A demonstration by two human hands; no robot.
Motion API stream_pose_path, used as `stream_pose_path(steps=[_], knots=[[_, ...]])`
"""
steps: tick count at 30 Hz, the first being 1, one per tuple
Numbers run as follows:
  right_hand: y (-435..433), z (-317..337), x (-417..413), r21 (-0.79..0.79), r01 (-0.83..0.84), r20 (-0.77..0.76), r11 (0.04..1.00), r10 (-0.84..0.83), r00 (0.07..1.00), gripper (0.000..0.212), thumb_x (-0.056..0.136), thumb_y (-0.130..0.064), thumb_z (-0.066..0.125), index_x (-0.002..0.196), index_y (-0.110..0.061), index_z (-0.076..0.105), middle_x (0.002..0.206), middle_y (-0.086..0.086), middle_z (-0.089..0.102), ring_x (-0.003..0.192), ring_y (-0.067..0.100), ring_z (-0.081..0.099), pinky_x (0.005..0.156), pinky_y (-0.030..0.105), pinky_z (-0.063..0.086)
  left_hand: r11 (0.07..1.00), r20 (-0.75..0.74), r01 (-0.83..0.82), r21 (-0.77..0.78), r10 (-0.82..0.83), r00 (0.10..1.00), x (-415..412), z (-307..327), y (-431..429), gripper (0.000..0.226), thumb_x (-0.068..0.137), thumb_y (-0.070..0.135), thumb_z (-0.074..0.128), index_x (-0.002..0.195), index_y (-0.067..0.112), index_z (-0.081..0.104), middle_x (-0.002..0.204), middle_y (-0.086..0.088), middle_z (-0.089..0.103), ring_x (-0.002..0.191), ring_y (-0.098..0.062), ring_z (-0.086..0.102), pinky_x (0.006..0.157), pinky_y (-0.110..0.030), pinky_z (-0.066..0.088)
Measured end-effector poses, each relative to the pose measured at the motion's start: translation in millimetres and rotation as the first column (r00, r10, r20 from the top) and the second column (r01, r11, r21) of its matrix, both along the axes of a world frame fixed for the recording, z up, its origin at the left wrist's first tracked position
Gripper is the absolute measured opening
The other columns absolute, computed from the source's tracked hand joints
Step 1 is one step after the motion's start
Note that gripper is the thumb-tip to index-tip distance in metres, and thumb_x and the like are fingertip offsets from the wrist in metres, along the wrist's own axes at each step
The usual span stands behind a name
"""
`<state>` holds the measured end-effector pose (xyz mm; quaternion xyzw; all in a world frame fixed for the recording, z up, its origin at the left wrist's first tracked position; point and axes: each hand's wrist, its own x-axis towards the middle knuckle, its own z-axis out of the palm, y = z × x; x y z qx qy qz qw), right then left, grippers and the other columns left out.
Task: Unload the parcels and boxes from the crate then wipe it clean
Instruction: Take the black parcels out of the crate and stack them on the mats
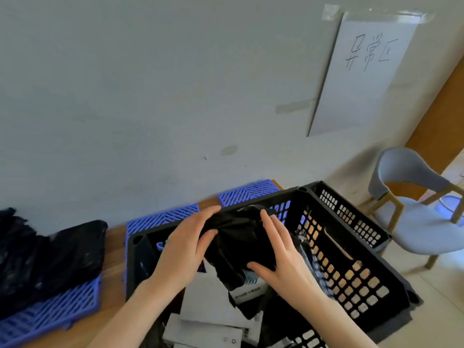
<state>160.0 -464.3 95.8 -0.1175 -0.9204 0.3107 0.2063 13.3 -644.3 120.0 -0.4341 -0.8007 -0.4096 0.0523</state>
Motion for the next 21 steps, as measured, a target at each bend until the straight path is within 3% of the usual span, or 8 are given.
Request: stream_pose_path(steps=[4,7,12,15,17,19,21], knots=[[-24,6,-17,-0.026,-0.076,-0.02,0.997,0.075,0.997,0.091,0.084,-0.049,0.065,0.145,-0.056,-0.002,0.153,-0.032,0.007,0.138,-0.013,0.015,0.103,0.016,0.028,0.99,0.002,-0.108,0.092,0.108,0.994,-21,21,-29,0.039,0.095,0.035,0.047,0.133,0.029,0.05,0.124,0.017,0.054,0.11,0.014,0.043,0.092,0.005,0.027],[-52,19,-37,-0.049,-0.139,-0.039,0.989,0.138,0.99,0.078,0.091,-0.045,0.057,0.145,-0.057,0.002,0.146,-0.041,0.014,0.13,-0.025,0.016,0.097,-0.001,0.022,0.976,0.027,-0.177,0.128,0.175,0.984,-38,26,-51,0.04,0.095,0.04,0.043,0.131,0.027,0.051,0.121,0.014,0.057,0.105,0.012,0.048,0.091,0.003,0.031],[-106,41,-84,-0.025,-0.175,-0.142,0.984,0.17,0.975,0.062,0.097,-0.023,0.054,0.144,-0.052,0.025,0.141,-0.021,0.038,0.129,-0.004,0.039,0.101,0.014,0.038,0.926,0.047,-0.274,0.258,0.271,0.961,-76,33,-99,0.034,0.093,0.041,0.047,0.123,0.028,0.056,0.117,0.011,0.059,0.109,0.008,0.052,0.091,-0.012,0.043],[-136,51,-118,-0.073,-0.167,-0.221,0.983,0.147,0.964,0.052,0.096,-0.016,0.055,0.14,-0.042,0.042,0.134,-0.016,0.047,0.125,-0.004,0.044,0.099,0.012,0.038,0.898,0.065,-0.302,0.319,0.297,0.953,-100,37,-136,0.039,0.09,0.044,0.051,0.128,0.038,0.05,0.135,0.012,0.046,0.123,0.003,0.045,0.082,-0.01,0.047],[-154,57,-143,-0.09,-0.149,-0.267,0.985,0.12,0.956,0.045,0.096,-0.012,0.056,0.136,-0.032,0.051,0.129,-0.015,0.052,0.122,-0.005,0.046,0.098,0.009,0.037,0.872,0.113,-0.323,0.368,0.303,0.946,-112,35,-162,0.045,0.088,0.045,0.054,0.132,0.043,0.045,0.149,0.015,0.03,0.132,0.009,0.034,0.082,-0.006,0.047],[-170,62,-168,-0.091,-0.111,-0.304,0.99,0.079,0.95,0.04,0.094,-0.007,0.057,0.13,-0.025,0.059,0.125,-0.017,0.056,0.118,-0.009,0.048,0.095,0.004,0.036,0.839,0.147,-0.356,0.411,0.324,0.935,-120,25,-187,0.05,0.088,0.044,0.054,0.136,0.045,0.04,0.154,0.02,0.019,0.131,0.018,0.029,0.091,-0.014,0.046],[-183,67,-192,-0.083,-0.087,-0.313,0.993,0.057,0.948,0.036,0.091,-0.004,0.06,0.122,-0.021,0.065,0.12,-0.017,0.059,0.113,-0.015,0.049,0.093,0.001,0.035,0.806,0.22,-0.408,0.429,0.344,0.913,-124,9,-208,0.052,0.087,0.046,0.055,0.133,0.056,0.035,0.153,0.024,0.018,0.133,0.015,0.029,0.098,-0.026,0.045]])
